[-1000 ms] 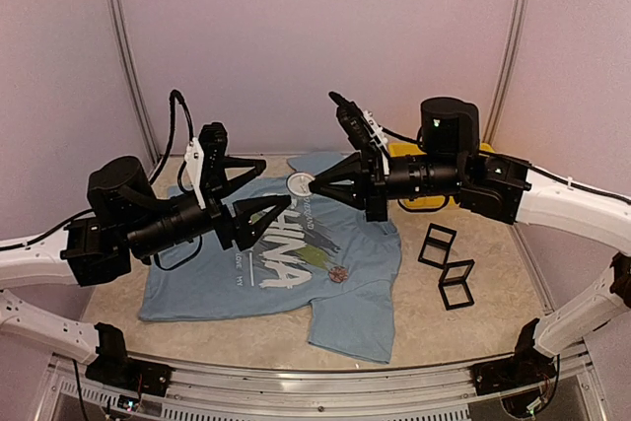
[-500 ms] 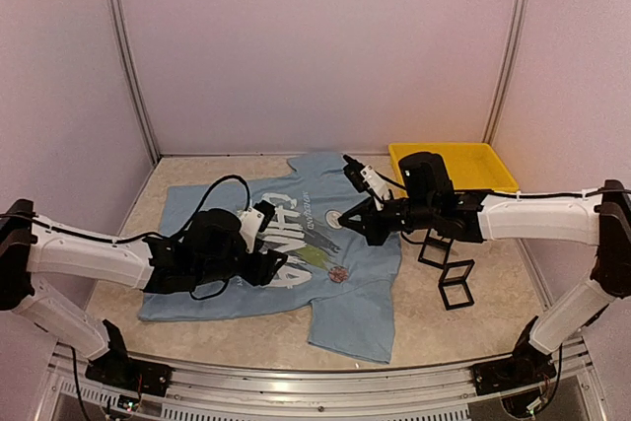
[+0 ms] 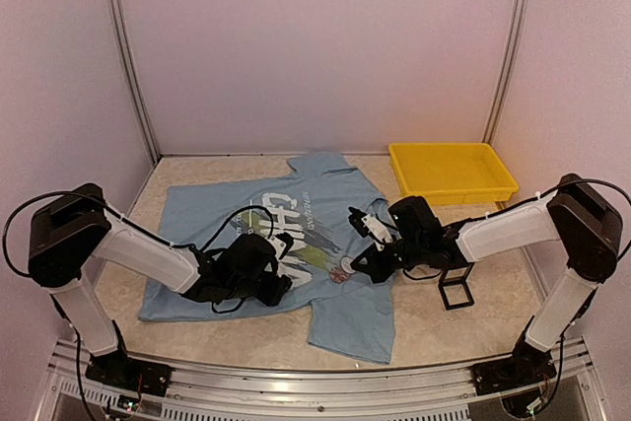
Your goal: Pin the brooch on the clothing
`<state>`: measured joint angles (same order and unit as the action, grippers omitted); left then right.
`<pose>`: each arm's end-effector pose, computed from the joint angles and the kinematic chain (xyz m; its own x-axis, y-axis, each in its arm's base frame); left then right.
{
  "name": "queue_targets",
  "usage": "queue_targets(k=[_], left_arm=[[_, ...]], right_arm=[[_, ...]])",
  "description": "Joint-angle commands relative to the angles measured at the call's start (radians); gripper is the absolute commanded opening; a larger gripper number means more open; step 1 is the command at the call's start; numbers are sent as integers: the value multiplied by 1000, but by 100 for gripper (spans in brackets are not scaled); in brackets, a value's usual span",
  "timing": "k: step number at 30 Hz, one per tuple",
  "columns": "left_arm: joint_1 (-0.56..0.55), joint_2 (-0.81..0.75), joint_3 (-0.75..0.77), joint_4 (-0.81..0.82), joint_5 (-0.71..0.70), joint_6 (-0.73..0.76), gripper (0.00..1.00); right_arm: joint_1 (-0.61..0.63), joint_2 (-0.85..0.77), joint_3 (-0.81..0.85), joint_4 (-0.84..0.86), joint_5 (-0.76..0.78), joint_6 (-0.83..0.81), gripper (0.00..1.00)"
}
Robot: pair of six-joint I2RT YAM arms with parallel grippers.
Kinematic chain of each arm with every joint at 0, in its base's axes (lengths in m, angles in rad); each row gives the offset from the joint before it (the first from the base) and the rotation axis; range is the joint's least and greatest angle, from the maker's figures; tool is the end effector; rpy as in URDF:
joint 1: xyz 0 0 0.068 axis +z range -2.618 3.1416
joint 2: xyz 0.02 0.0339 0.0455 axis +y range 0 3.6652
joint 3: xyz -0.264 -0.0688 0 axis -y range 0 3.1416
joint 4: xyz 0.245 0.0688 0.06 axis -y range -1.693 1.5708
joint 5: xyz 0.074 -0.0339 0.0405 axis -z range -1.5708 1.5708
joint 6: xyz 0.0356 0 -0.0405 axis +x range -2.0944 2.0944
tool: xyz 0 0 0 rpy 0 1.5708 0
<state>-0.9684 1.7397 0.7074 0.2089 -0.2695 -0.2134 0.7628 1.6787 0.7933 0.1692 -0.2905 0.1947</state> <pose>0.1864 -0.2543 0.1147 -0.5527 0.4434 -0.7057 0.5880 0.8075 0.0469 0.2326 0.2364 0.1533 -0.6239 -0.3399 -0.7037 -0.7109 0.6208 0.3304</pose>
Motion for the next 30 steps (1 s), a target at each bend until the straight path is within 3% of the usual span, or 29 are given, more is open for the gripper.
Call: queue_targets(k=[1,5,10,17,20,23,26,28,30], left_arm=[[-24,-34,-51,22,-15,-24,59],[-43,-74,-74,9,-17,-2,59],[-82,-131,-73,122,58,155,66],[-18,6,21,150,166,193,62],[-18,41,43,143,222,212,62],[-16,51,36,168,363,247,65],[-10,52,21,194,373,242,65],[2,69,29,187,356,241,58],[14,91,40,175,348,246,43]], right_arm=[[-6,-26,-69,41,29,64,0],[-6,-49,-120,30,44,90,0],[-6,-78,-102,-17,53,61,0],[-5,-130,10,-33,70,-69,0],[-5,-112,52,-35,78,-121,0],[-6,-78,89,-24,71,-165,0],[-6,-45,122,-26,73,-185,0],[-5,-30,124,-1,56,-223,0],[-5,-24,107,44,-11,-258,0]])
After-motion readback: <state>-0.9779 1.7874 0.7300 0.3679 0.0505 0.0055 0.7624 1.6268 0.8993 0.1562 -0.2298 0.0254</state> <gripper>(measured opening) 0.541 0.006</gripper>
